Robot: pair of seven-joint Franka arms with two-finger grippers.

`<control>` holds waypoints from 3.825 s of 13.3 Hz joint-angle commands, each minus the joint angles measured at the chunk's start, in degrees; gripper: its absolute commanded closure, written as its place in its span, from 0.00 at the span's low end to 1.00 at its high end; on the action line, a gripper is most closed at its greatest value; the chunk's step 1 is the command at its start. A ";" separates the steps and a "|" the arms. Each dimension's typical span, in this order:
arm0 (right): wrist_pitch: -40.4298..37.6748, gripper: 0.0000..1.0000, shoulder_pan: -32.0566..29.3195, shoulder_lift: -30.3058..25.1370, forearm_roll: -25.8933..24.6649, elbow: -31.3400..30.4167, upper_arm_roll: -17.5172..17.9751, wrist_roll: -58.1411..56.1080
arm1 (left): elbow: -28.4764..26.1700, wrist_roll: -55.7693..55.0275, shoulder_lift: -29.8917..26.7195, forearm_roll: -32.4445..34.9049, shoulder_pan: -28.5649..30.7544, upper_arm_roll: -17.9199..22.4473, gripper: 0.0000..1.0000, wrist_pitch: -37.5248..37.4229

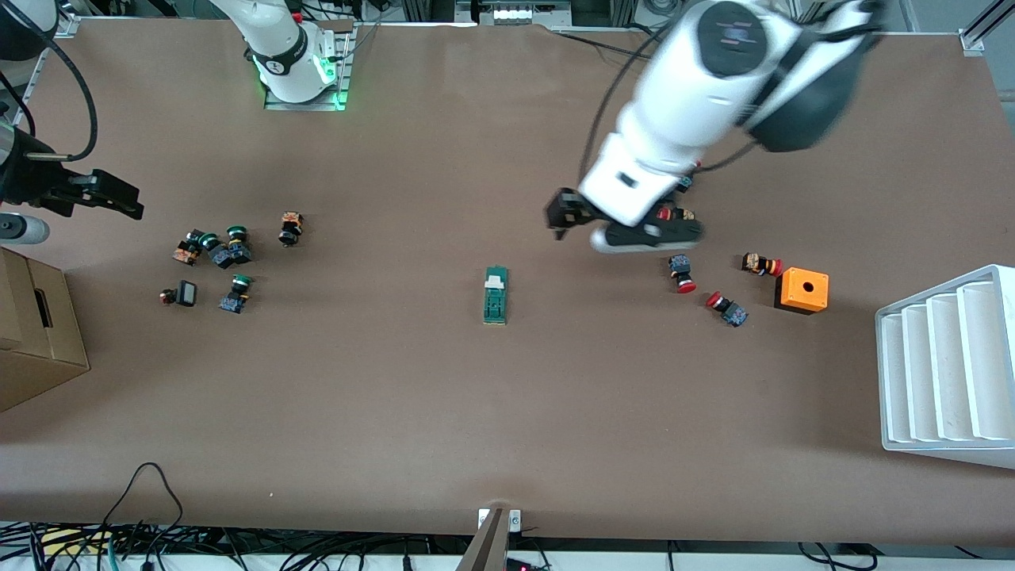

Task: Close load switch with both arms
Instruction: 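Move the left gripper over the green switch and lower it, then grip the green switch base with the left gripper while the right gripper approaches, then bring the right gripper down onto the white lever of the switch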

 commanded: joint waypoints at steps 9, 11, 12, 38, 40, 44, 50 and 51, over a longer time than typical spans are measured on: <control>-1.40 0.01 -0.05 1.24 -1.56 1.16 0.78 -0.09 | -12.68 -55.52 11.05 56.96 -19.30 0.12 0.00 19.14; -1.40 0.01 -0.05 1.59 -1.39 1.07 0.87 -0.53 | -14.18 -65.28 14.47 68.23 -20.53 0.04 0.00 19.14; -1.40 0.01 0.04 1.60 -1.30 0.89 0.96 -0.27 | -14.53 -69.85 15.88 72.98 -20.97 0.04 0.00 19.14; 16.43 0.02 15.66 21.45 12.32 12.31 1.66 45.93 | -13.92 -97.24 36.37 118.29 -23.34 0.56 0.02 2.97; 21.16 0.02 19.62 23.21 12.24 12.23 1.57 56.46 | -13.92 -97.24 36.46 118.38 -23.43 0.65 0.19 2.97; 32.41 0.02 26.83 28.57 11.62 11.70 1.75 77.73 | -13.92 -97.24 36.55 118.38 -23.43 0.65 0.64 2.97; 42.53 0.24 33.51 32.09 10.22 6.62 1.66 93.06 | -13.84 -97.24 36.73 118.38 -23.44 0.65 0.64 2.97; 43.68 0.27 34.22 32.09 9.52 5.13 1.66 95.42 | -13.83 -97.24 36.73 118.38 -23.43 0.65 0.64 2.97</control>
